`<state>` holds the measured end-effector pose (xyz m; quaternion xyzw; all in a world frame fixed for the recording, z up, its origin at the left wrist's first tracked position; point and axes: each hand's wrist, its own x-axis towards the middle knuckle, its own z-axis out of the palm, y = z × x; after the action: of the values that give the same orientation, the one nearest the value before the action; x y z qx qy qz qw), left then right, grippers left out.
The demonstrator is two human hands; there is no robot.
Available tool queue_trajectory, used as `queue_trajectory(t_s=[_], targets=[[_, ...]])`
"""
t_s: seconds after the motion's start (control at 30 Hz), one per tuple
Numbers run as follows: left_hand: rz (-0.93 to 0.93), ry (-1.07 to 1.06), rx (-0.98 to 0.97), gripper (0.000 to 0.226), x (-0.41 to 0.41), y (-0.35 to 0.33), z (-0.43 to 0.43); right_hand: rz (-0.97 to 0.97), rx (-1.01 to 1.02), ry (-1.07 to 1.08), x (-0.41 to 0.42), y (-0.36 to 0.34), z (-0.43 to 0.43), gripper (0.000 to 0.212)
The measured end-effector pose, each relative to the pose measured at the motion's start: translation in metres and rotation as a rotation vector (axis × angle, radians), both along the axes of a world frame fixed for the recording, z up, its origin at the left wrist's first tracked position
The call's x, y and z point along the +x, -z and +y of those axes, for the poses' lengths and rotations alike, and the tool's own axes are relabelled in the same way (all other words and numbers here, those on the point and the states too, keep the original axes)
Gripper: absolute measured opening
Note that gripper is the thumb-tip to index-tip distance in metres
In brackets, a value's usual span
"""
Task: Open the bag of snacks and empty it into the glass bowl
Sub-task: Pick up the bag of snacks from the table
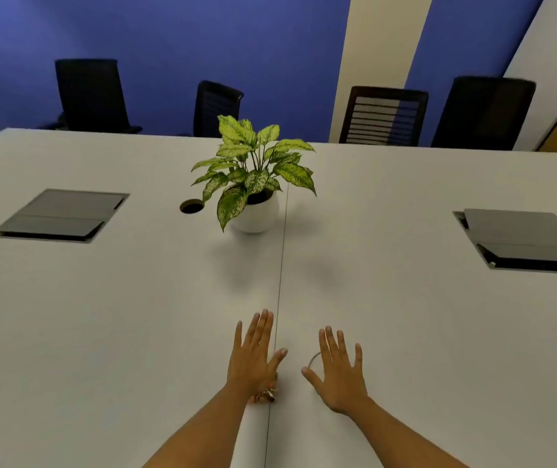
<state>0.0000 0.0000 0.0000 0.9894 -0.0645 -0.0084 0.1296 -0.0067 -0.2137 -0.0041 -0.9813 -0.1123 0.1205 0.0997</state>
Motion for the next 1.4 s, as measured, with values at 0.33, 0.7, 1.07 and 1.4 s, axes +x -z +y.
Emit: queue_trajectory(t_s=[0.33, 0.7, 1.07, 1.4], targets=[[0.198, -0.055, 0.01, 0.078, -0.026, 0.021, -0.005, 0.067, -0.115, -0.019, -0.015, 0.019, -0.003, 0.091], [0.364, -0.412, -0.241, 0.068, -0.027, 0.028, -0.021, 0.161, -0.068, -0.015, -0.013, 0.023, -0.004, 0.086], [0.51, -0.812, -0.675, 0.082, -0.014, 0.029, -0.014, 0.188, -0.036, -0.036, -0.015, 0.027, -0.015, 0.075], [0.56, -0.852, -1.027, 0.036, -0.006, 0.021, -0.004, 0.191, 0.166, 0.011, 0.004, 0.01, -0.009, 0.067]])
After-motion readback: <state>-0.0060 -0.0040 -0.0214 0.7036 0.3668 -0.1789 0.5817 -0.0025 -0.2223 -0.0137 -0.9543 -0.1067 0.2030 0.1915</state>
